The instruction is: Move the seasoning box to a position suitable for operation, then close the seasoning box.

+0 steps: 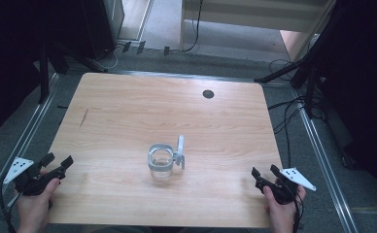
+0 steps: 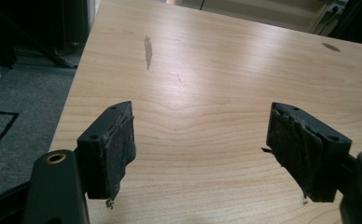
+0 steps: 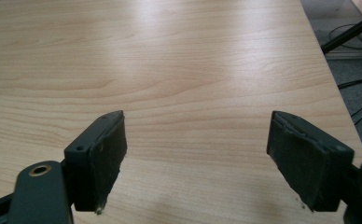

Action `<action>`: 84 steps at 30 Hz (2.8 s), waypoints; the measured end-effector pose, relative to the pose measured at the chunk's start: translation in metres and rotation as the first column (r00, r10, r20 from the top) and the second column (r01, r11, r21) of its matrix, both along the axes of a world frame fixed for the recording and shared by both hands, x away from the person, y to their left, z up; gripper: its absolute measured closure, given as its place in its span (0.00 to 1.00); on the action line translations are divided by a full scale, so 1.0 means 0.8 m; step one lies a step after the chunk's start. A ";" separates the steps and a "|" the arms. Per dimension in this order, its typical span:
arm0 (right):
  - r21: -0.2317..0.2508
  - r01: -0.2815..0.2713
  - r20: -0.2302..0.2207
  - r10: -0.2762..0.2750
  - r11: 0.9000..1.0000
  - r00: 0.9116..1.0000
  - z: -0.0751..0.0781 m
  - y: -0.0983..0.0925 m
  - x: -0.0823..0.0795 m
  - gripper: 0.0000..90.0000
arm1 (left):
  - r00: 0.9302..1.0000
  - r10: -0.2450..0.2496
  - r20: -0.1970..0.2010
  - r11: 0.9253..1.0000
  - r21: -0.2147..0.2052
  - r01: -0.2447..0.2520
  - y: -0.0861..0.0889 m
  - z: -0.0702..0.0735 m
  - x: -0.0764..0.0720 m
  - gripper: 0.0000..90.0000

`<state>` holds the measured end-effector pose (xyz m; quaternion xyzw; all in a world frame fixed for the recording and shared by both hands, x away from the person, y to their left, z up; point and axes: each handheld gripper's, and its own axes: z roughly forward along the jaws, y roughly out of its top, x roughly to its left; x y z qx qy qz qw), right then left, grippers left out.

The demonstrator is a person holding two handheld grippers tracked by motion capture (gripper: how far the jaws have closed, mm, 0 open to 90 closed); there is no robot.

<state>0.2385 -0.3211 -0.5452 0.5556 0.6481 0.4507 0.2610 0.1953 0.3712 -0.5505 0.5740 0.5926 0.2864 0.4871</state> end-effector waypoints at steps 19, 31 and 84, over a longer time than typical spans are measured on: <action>0.014 -0.058 0.082 0.056 0.998 0.995 0.022 0.048 -0.018 0.77 | 1.000 -0.002 0.001 0.998 0.059 0.002 -0.010 0.005 -0.006 0.38; 0.065 -0.183 0.078 0.178 0.981 0.981 0.033 0.107 -0.026 0.97 | 0.991 -0.136 0.008 0.990 -0.040 0.137 -0.048 0.015 -0.001 0.60; 0.072 -0.433 0.025 0.433 0.898 0.901 0.013 0.256 0.002 1.00 | 0.864 -0.503 -0.023 0.862 -0.085 0.500 -0.219 0.019 0.068 1.00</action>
